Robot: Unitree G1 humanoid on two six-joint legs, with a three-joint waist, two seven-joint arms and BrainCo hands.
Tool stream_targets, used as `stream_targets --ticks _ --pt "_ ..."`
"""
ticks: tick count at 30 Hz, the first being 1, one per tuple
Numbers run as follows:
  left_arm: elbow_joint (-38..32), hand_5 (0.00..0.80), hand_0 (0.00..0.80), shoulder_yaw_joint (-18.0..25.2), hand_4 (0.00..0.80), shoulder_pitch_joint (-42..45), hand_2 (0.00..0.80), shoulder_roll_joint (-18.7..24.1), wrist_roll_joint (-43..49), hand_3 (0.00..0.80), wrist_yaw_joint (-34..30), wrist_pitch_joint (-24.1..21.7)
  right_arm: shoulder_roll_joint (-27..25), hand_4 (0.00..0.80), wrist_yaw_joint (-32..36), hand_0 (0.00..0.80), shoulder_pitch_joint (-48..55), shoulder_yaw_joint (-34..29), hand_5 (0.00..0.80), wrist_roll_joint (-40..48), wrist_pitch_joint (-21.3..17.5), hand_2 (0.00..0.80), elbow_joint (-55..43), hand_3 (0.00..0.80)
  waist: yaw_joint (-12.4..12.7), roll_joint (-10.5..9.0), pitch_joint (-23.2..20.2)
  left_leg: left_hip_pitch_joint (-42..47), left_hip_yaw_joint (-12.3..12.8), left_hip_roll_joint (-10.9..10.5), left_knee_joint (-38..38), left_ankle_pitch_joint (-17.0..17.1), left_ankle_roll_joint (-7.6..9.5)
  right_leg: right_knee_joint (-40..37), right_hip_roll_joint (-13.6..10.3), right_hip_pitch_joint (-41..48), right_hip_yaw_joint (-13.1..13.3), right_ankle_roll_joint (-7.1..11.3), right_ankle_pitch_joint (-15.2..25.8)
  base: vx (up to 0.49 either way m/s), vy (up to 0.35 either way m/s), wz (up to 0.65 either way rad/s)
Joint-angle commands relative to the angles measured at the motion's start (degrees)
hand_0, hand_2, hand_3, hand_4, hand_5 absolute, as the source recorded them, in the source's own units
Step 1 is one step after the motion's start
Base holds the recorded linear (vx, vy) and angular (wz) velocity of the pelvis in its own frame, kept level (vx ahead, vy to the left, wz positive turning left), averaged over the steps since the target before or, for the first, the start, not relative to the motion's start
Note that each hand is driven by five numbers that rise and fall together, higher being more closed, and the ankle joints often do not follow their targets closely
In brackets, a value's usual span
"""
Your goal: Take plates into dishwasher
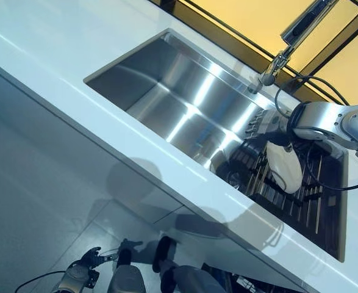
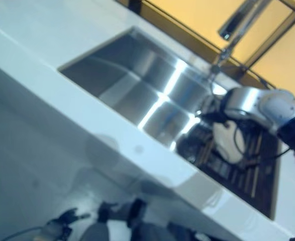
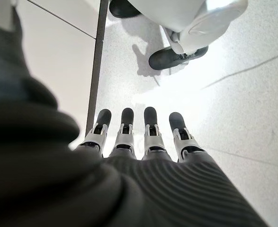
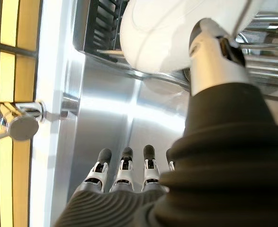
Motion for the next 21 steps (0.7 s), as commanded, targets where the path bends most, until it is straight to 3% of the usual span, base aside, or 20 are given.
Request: stream_targets --ticks 1,11,21 --pt "-0.21 0.000 0.000 2.02 0.000 1.19 0.000 -0.52 -1.45 0.000 0.62 -1.85 -4.56 0.000 -1.23 0.000 -2.05 -0.52 0.000 -1.96 -0.09 0.000 2.74 0.000 -0.40 3.04 -1.49 -0.39 3.96 -1.19 -5.92 -1.37 2.34 2.70 2.81 4.76 0.28 -0.90 -12.43 -0.018 -0.044 -0.02" --pt "-0.39 0.000 0.000 1.69 0.000 1.12 0.000 -0.58 -1.16 0.000 0.14 -2.39 -5.09 0.000 -1.62 0.000 -1.60 -1.22 0.000 -2.94 0.86 0.000 2.66 0.000 -0.91 4.90 -0.73 -2.17 4.58 -1.08 -3.52 -1.44 1.96 3.23 2.35 4.01 0.20 -1.67 -12.98 -0.005 -0.076 -0.02" --pt "-2.07 0.000 0.000 1.29 0.000 1.05 0.000 -0.10 -1.12 0.000 -0.19 -2.21 -5.41 0.000 -0.47 0.000 -2.65 -0.99 0.000 -2.04 1.56 0.000 1.64 0.000 -0.68 4.47 1.26 -5.96 5.12 -0.05 2.74 -2.28 1.16 4.75 2.37 2.95 -0.54 -2.66 -13.51 -0.008 -0.089 0.03"
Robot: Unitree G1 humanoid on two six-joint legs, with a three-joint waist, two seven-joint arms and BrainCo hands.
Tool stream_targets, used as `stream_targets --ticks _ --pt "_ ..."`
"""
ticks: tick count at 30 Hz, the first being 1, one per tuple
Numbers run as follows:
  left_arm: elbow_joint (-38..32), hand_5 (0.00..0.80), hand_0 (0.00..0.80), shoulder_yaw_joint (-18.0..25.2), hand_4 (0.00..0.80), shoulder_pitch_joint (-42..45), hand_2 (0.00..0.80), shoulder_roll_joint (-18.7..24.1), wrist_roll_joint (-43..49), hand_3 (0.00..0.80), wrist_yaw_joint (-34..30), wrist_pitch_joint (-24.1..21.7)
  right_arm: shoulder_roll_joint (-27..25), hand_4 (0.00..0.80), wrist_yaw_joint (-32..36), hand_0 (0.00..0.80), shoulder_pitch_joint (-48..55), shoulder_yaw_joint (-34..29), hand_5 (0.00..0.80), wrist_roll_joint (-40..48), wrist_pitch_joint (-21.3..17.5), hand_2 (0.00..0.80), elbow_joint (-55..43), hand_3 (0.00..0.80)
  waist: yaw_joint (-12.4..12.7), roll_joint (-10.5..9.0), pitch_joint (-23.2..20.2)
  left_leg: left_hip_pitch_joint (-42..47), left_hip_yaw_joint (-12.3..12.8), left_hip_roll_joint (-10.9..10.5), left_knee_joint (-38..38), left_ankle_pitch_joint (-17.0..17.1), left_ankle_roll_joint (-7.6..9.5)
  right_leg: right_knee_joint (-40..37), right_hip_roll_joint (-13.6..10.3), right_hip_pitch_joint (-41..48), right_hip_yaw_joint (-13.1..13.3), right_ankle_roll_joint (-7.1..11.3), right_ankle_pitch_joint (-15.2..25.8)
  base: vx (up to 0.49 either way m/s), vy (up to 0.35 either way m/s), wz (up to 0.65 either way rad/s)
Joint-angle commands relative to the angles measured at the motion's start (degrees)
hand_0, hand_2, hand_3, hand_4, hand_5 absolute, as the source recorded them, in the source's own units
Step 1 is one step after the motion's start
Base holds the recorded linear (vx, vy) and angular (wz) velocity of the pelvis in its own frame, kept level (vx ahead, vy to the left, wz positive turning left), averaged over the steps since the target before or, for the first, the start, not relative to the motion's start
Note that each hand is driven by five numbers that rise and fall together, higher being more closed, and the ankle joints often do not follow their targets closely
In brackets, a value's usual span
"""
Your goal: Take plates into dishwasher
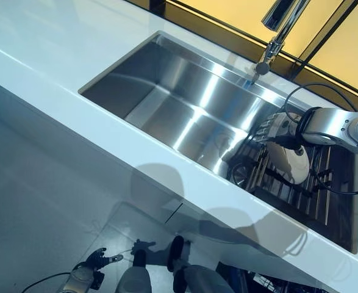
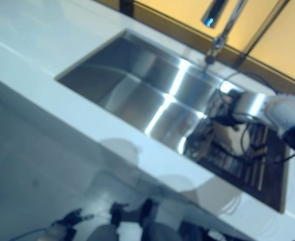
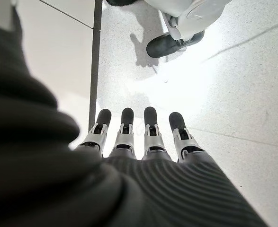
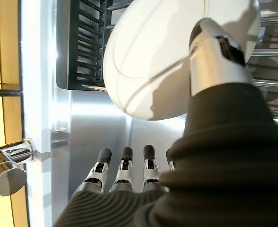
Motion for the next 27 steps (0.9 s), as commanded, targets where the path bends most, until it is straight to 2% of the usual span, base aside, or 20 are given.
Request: stream_targets --ticks 1,14,27 --pt "-1.92 0.000 0.000 1.36 0.000 0.95 0.000 1.24 -1.03 0.000 -0.14 -1.37 -3.31 0.000 0.52 0.000 -4.50 -1.02 0.000 -0.21 1.60 0.000 0.95 0.000 0.18 -0.40 1.76 -4.72 4.88 0.09 3.41 -3.22 1.47 4.65 2.57 4.54 -0.43 -0.41 -13.61 0.008 -0.073 0.02" --pt "-2.30 0.000 0.000 1.28 0.000 0.97 0.000 1.50 -0.86 0.000 -0.27 -1.40 -2.86 0.000 2.29 0.000 -6.12 -0.64 0.000 0.60 1.57 0.000 -1.55 0.000 0.24 -1.41 2.53 -7.05 5.26 0.80 6.35 -3.47 1.02 4.78 3.17 3.95 -0.42 -0.67 -13.41 0.001 -0.028 0.01" --pt "-2.08 0.000 0.000 1.63 0.000 0.64 0.000 1.79 -1.22 0.000 -0.29 -1.61 -3.83 0.000 3.45 0.000 -5.67 -0.45 0.000 1.95 1.98 0.000 -2.23 0.000 -0.17 -1.50 2.90 -6.49 5.58 0.99 4.44 -2.54 0.77 5.08 3.19 3.23 -0.55 -0.71 -13.44 0.000 0.000 0.00"
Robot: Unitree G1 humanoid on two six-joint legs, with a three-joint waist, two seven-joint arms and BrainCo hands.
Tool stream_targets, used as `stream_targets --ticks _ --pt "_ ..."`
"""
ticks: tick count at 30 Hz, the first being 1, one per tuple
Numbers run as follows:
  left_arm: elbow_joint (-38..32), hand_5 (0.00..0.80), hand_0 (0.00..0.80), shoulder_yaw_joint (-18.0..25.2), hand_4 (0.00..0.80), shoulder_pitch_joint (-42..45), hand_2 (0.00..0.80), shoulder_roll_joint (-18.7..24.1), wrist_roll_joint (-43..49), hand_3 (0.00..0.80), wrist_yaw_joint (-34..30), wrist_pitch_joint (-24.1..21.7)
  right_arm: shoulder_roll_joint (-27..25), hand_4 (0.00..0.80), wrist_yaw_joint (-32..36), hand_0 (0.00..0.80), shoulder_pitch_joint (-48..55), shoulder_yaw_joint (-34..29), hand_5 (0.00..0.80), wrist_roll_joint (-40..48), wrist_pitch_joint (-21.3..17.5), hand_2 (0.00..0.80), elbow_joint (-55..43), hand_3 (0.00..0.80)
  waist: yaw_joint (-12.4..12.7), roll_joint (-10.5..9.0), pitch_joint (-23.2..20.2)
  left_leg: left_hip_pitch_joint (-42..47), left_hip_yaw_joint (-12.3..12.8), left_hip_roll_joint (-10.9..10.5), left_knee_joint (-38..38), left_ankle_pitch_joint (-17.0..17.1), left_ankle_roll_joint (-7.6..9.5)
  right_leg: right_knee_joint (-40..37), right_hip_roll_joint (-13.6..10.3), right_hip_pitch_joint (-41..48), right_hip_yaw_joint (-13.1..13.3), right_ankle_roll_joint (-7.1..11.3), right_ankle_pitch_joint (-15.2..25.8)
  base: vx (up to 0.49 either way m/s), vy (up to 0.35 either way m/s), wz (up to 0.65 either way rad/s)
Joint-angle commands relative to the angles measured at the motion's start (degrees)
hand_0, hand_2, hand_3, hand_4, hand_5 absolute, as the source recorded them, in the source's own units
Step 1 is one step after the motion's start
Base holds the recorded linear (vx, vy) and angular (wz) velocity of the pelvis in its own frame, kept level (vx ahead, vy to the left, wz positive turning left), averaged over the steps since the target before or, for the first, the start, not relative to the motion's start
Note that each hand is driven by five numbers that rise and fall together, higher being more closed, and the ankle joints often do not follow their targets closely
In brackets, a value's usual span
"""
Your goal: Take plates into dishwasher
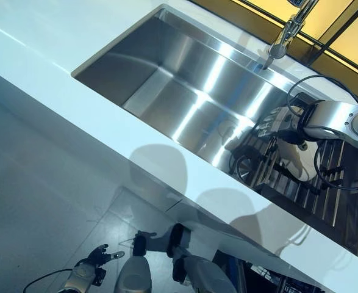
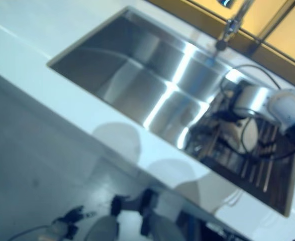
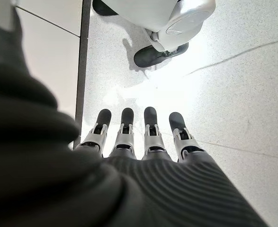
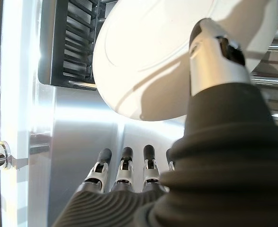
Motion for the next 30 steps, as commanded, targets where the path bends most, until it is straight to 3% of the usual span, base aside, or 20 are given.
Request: stream_targets --ticks 1,25,26,30 --pt "-1.69 0.000 0.000 1.64 0.000 1.38 0.000 2.07 -1.17 0.000 -0.22 -1.45 -3.71 0.000 -0.26 0.000 -3.85 0.41 0.000 1.58 1.84 0.000 -1.15 0.000 -0.44 -0.78 -0.82 -4.66 5.53 0.66 3.47 -2.36 1.17 5.14 3.00 4.18 0.03 -0.38 -13.40 0.000 0.000 0.00" --pt "-1.28 0.000 0.000 2.07 0.000 0.88 0.000 2.75 -0.73 0.000 -0.60 -1.60 -4.85 0.000 0.33 0.000 -4.71 1.76 0.000 3.68 2.66 0.000 -0.68 0.000 -0.62 -1.35 -0.63 -4.70 5.91 0.79 2.49 -1.86 1.23 4.86 3.00 3.95 -0.26 -0.26 -13.18 0.000 0.000 0.00" --pt "-1.35 0.000 0.000 2.11 0.000 0.90 0.000 2.79 -0.65 0.000 -0.70 -1.61 -4.90 0.041 0.43 0.041 -4.86 1.88 0.041 3.95 2.68 0.041 -0.68 0.041 -0.60 -1.28 -0.60 -4.77 5.89 0.79 2.55 -1.85 1.21 4.97 2.97 3.89 -0.31 -0.30 -13.22 0.000 0.000 0.00" --pt "-1.40 0.000 0.000 2.00 0.000 0.69 0.000 2.81 -0.75 0.000 -0.64 -1.43 -4.93 0.041 0.25 0.041 -5.09 2.15 0.041 4.19 2.39 0.041 -0.50 0.041 -0.67 -1.24 -0.56 -4.80 5.92 0.79 2.48 -1.81 1.25 5.05 2.96 3.76 -0.31 -0.29 -13.23 0.000 0.000 0.00"
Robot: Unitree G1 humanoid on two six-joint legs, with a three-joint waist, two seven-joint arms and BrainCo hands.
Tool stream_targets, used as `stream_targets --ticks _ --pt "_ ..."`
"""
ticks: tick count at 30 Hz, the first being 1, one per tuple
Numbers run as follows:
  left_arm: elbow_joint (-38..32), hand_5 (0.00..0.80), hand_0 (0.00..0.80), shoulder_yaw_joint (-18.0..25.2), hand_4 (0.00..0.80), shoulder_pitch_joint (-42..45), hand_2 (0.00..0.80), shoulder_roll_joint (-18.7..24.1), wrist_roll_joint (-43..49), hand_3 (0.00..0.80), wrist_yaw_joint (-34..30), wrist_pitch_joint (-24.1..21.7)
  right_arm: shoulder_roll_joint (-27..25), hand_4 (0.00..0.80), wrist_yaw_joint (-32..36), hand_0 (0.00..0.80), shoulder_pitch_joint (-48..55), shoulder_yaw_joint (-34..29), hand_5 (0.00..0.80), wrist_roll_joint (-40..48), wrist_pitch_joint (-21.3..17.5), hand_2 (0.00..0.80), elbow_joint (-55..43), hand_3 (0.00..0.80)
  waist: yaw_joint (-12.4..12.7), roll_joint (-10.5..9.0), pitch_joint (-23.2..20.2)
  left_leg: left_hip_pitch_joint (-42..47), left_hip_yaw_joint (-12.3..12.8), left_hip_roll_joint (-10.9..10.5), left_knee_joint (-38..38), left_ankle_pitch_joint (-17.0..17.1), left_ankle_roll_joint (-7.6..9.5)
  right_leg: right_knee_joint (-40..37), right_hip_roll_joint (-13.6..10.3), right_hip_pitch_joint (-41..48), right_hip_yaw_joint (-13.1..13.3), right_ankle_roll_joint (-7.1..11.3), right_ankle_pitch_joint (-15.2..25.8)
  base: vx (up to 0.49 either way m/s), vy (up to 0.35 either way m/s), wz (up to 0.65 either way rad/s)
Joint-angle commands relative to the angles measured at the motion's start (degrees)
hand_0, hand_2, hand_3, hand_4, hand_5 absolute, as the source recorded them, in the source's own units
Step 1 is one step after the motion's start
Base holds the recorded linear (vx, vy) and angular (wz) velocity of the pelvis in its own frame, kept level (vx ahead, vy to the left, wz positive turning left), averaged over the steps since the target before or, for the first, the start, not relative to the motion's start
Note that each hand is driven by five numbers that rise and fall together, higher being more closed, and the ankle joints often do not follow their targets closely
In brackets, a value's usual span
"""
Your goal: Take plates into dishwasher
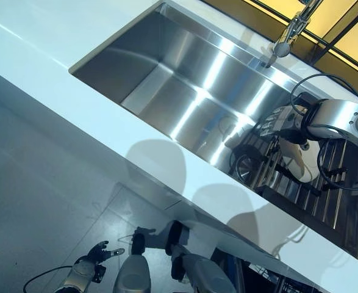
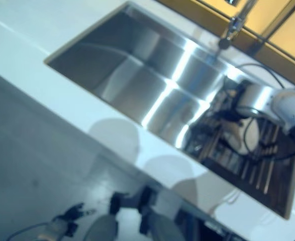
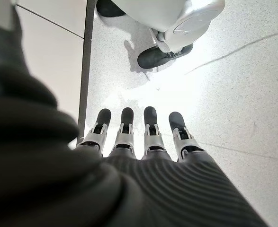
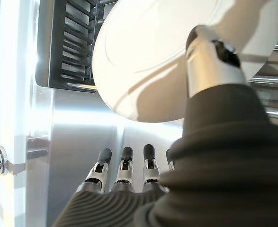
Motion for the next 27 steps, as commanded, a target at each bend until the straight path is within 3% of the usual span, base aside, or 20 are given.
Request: stream_targets --ticks 1,6,11,14,27 --pt "-1.41 0.000 0.000 1.96 0.000 1.39 0.000 2.45 -0.80 0.000 -0.38 -0.63 -3.90 0.000 0.10 0.000 -4.74 2.25 0.000 2.57 2.27 0.000 -0.59 0.000 -0.60 -0.64 -1.32 -4.79 5.92 0.68 2.78 -1.79 1.28 5.02 2.95 3.78 0.05 0.07 -12.95 0.000 0.000 0.00" --pt "-1.36 0.000 0.000 1.89 0.000 1.44 0.000 2.50 -0.84 0.000 -0.46 -0.99 -4.10 0.097 0.70 0.097 -4.04 1.68 0.097 2.88 2.90 0.097 -1.47 0.097 -0.75 -0.51 -1.12 -4.67 5.99 0.66 2.49 -1.67 1.35 5.07 2.94 3.66 0.07 0.11 -12.86 0.000 0.000 0.00" --pt "-0.92 0.000 0.000 2.04 0.000 1.19 0.000 2.41 -0.74 0.000 -0.52 -1.31 -4.36 0.336 0.50 0.336 -3.70 1.33 0.336 3.22 3.10 0.336 -1.63 0.336 -0.91 -0.44 -1.13 -4.46 6.13 0.56 2.15 -1.63 1.37 4.92 2.90 3.65 0.13 0.17 -12.79 0.000 0.000 0.00" --pt "-0.70 0.000 0.000 2.01 0.000 1.02 0.000 2.27 -0.76 0.000 -0.44 -1.32 -4.17 0.405 0.14 0.405 -3.08 0.96 0.405 3.04 3.28 0.405 -1.66 0.405 -1.01 -0.40 -1.23 -4.38 6.28 0.54 1.98 -1.62 1.42 4.78 2.90 3.67 0.22 0.20 -12.74 0.000 0.000 0.00" --pt "-1.43 0.000 0.000 1.98 0.000 1.17 0.000 2.26 -0.99 0.000 -0.41 -1.17 -4.43 0.508 -0.25 0.508 -2.59 0.59 0.508 3.03 3.17 0.508 -1.55 0.508 -1.02 -0.10 -1.08 -4.30 6.39 0.37 1.65 -1.58 1.58 4.92 2.76 3.45 0.19 0.28 -12.69 0.000 0.000 0.00"
